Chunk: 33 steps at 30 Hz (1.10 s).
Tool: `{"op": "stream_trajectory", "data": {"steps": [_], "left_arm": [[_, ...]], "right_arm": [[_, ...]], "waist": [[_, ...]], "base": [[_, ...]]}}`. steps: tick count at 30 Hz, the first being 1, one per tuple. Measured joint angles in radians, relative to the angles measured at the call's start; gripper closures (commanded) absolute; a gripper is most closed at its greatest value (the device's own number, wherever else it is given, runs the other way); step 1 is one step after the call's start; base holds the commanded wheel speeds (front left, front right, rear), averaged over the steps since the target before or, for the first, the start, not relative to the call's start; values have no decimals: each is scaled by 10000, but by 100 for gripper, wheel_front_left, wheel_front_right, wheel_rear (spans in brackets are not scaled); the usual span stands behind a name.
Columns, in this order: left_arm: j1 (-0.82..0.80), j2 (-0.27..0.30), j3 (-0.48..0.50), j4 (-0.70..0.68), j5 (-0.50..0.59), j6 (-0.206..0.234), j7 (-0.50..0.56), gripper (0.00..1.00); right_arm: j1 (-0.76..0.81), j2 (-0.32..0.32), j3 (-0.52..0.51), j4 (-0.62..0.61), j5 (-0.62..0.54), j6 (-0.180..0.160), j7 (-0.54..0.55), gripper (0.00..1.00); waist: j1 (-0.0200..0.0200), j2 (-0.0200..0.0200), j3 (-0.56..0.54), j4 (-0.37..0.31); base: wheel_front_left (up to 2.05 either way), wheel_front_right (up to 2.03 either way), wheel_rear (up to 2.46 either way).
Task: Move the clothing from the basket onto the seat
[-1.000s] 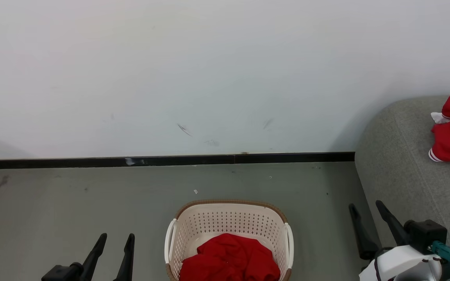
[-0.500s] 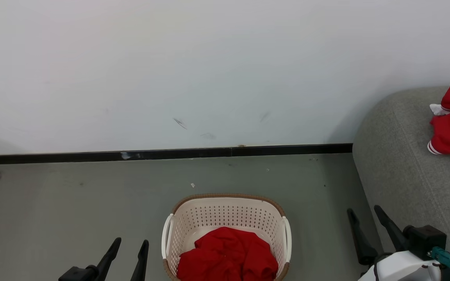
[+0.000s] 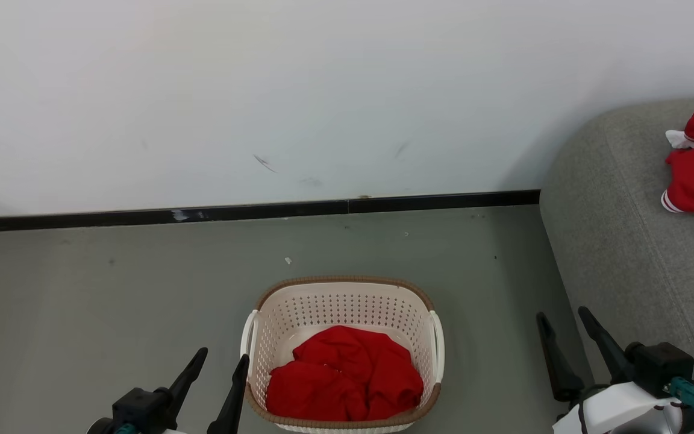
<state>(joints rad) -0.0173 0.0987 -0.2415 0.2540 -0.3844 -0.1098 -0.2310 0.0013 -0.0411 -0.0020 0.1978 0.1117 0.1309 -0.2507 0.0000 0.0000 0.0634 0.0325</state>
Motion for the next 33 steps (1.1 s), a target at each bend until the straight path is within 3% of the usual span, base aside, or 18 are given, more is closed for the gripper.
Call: {"op": "stream_trajectory", "data": {"steps": [33], "left_arm": [[-3244, 305, -1306, 907, 890, -94, 1430, 0]], "right_arm": [[-1293, -6, 546, -918, 150, 0, 0, 0]], "waist": [[0, 0, 3170, -696]], "base": [[0, 0, 0]]}}
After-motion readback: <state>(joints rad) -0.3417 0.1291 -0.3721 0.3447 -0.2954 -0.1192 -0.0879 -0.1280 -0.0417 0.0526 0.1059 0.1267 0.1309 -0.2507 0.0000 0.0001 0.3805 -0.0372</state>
